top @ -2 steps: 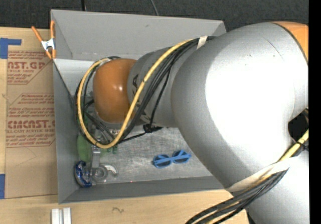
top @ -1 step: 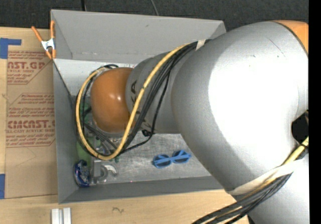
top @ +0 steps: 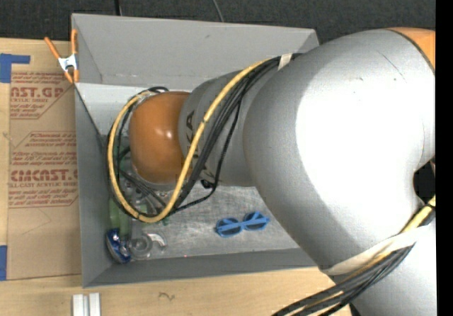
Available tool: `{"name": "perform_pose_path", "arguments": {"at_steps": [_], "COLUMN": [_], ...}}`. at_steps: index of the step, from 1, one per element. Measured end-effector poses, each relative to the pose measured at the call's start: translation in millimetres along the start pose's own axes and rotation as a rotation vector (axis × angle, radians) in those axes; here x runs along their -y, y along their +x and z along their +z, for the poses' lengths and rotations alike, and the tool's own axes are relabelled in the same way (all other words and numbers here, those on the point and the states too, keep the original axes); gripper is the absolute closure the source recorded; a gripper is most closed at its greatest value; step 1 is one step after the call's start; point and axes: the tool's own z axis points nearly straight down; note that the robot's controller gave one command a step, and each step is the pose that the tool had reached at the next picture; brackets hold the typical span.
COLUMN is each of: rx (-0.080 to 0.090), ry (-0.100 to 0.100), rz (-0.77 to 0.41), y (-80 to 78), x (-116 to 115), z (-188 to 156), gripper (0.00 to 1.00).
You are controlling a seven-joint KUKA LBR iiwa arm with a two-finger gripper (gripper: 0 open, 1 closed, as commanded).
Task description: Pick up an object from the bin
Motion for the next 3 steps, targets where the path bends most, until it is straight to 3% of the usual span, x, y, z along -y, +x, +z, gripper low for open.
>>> {"name": "perform_pose_path", "arguments": {"at_steps": [1, 2, 3], "rx": [-0.001, -0.018, -0.014], "ry": [-0.004, 0.002, -0.001], "rz": [-0.018, -0.270, -0.252], "y": [29.5, -0.3, -5.7], "x": [2, 68, 57], "z": [-37, -84, -147], "gripper": [1.00, 1.00, 1.00]}}
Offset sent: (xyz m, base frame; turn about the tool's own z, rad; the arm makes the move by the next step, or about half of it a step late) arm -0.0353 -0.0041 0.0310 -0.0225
